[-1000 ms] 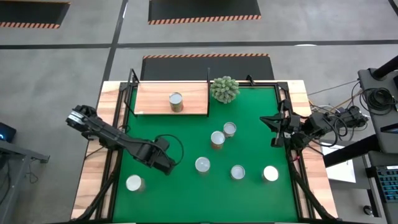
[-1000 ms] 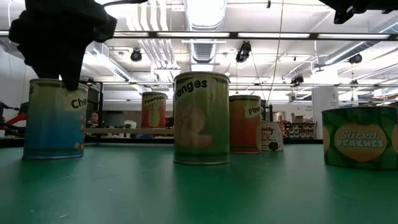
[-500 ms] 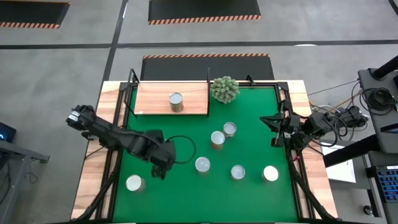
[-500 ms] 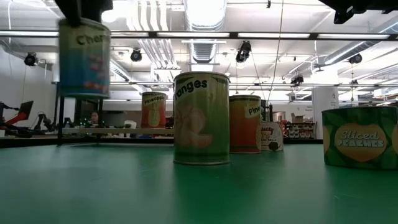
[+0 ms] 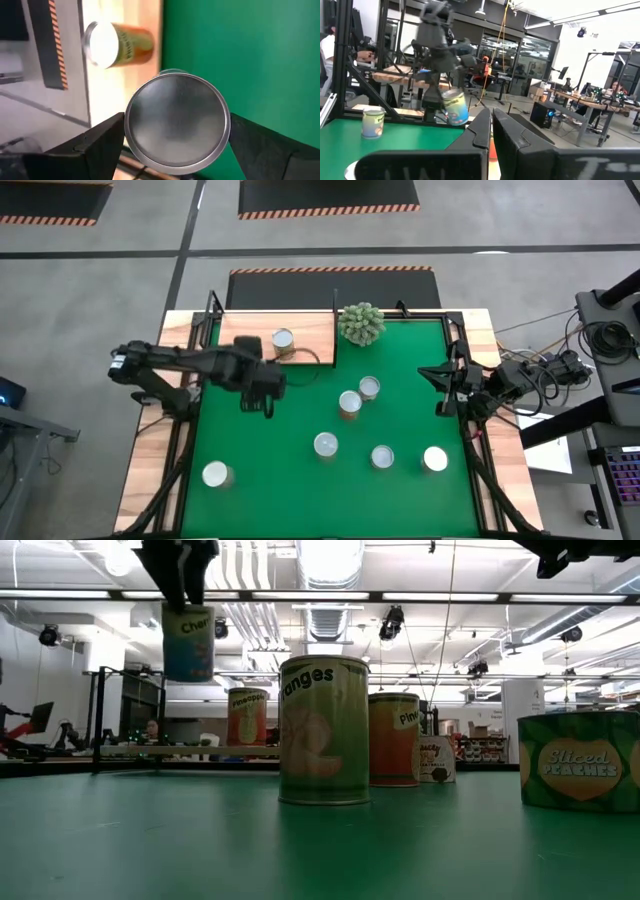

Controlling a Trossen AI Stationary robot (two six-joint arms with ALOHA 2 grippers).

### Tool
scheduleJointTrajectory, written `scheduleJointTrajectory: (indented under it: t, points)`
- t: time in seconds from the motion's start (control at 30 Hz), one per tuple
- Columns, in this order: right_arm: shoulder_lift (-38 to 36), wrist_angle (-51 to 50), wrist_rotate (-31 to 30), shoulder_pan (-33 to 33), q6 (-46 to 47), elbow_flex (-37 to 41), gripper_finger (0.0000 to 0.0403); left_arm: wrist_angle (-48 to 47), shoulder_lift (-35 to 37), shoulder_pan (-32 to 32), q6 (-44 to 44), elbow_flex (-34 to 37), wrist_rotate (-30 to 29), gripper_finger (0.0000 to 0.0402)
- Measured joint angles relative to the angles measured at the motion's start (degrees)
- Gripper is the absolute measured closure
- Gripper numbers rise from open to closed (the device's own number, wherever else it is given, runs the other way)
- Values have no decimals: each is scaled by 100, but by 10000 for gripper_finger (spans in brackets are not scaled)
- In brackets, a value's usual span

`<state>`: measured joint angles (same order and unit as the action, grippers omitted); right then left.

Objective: Pick and place cans onto a shelf
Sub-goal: Put the left canned cherries on the shelf

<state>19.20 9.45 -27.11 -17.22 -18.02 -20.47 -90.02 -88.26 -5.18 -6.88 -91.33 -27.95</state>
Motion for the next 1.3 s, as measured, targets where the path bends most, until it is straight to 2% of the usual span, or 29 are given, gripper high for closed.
scheduleJointTrajectory:
  t: [0.17, 0.37, 0.57, 0.73, 0.97, 1.13, 1.3]
  points:
    - [0, -21, 0, -1, 0, 0, 394, 3, 12, 728, 951, 0, -6, 96]
    - [0, -26, 0, -1, 0, 0, 394, 72, 23, 1671, 1644, 7, -4, 96]
    - [0, -116, 0, 0, 116, 0, 394, 902, 86, 2461, 2580, 29, 495, 96]
    - [7, -205, 0, -2, 159, 0, 394, 1196, 86, 3054, 3321, 31, 499, 96]
    - [7, -167, 1, 0, 90, -41, 394, 1371, 11, 3864, 3722, 37, 928, 96]
    - [9, -140, 11, 0, 143, -246, 394, 1509, -40, 4228, 4040, 40, 1003, 96]
    - [9, -146, 56, -2, 116, -337, 394, 1878, -56, 4553, 4300, 40, 1784, 96]
